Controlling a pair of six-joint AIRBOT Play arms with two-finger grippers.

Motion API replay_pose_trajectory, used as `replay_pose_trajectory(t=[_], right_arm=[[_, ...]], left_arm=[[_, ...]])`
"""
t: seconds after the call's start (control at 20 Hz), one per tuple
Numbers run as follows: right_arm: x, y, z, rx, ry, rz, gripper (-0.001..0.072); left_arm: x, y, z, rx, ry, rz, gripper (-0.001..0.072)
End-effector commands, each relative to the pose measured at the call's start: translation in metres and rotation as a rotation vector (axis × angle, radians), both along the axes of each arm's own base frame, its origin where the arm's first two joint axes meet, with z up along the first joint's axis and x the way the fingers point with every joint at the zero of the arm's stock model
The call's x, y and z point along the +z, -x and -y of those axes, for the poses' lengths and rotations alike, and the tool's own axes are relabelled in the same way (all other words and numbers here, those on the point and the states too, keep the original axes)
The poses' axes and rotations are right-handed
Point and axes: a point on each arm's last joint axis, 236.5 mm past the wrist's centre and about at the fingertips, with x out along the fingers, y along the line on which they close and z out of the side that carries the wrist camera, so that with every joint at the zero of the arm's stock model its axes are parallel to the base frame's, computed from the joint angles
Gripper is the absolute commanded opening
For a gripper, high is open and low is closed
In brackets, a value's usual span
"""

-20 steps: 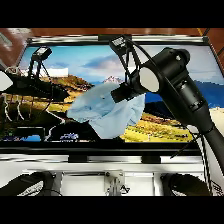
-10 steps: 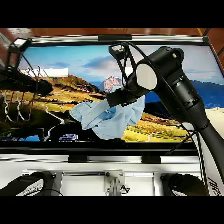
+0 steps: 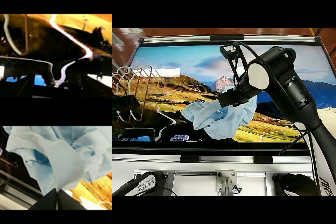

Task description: Fold the shirts.

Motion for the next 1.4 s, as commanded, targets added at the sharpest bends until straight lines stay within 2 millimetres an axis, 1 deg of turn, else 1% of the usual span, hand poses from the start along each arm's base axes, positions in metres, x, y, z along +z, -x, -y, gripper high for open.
replay_pose_trajectory(t=[0.0, 0.1, 0.2, 0.3, 0.35, 0.5, 0.6, 0.85, 1.0, 1.15, 1.25, 1.35], right_arm=[[-0.002, -0.003, 0.000, 0.005, 0.011, 0.007, 0.0055], [-0.011, -0.007, 0.000, 0.014, 0.035, -0.001, 0.0055], [-0.023, -0.009, -0.003, 0.015, 0.053, -0.024, 0.0055], [-0.034, -0.009, -0.007, 0.026, 0.065, -0.054, 0.0056], [-0.038, -0.009, -0.008, 0.029, 0.070, -0.064, 0.0055], [-0.040, -0.009, -0.008, 0.045, 0.078, -0.064, 0.0055], [-0.040, -0.010, -0.007, 0.048, 0.084, -0.059, 0.0056], [-0.040, -0.010, -0.007, 0.049, 0.085, -0.058, 0.0056], [-0.040, -0.011, -0.007, 0.049, 0.084, -0.058, 0.0055], [-0.040, -0.011, -0.007, 0.049, 0.084, -0.058, 0.0056], [-0.040, -0.011, -0.007, 0.049, 0.084, -0.057, 0.0055], [-0.040, -0.011, -0.008, 0.048, 0.082, -0.055, 0.0055]], left_arm=[[-0.015, -0.003, -0.018, 0.048, 0.039, 0.053, 0.0683], [-0.012, -0.010, -0.019, 0.048, 0.029, 0.085, 0.0683], [-0.011, -0.011, -0.027, 0.059, 0.010, 0.093, 0.0682], [-0.014, -0.009, -0.045, 0.088, -0.022, 0.089, 0.0681], [-0.017, -0.008, -0.054, 0.100, -0.024, 0.091, 0.0665], [-0.030, -0.003, -0.077, 0.153, -0.013, 0.074, 0.0665], [-0.045, -0.001, -0.085, 0.151, 0.003, 0.043, 0.0665], [-0.086, -0.006, -0.090, 0.128, 0.030, -0.031, 0.0665], [-0.101, -0.013, -0.097, 0.137, 0.026, -0.030, 0.0663], [-0.120, -0.016, -0.100, 0.143, 0.038, -0.053, 0.0662], [-0.135, -0.018, -0.096, 0.150, 0.071, -0.072, 0.0659], [-0.147, -0.022, -0.087, 0.148, 0.127, -0.076, 0.0641]])
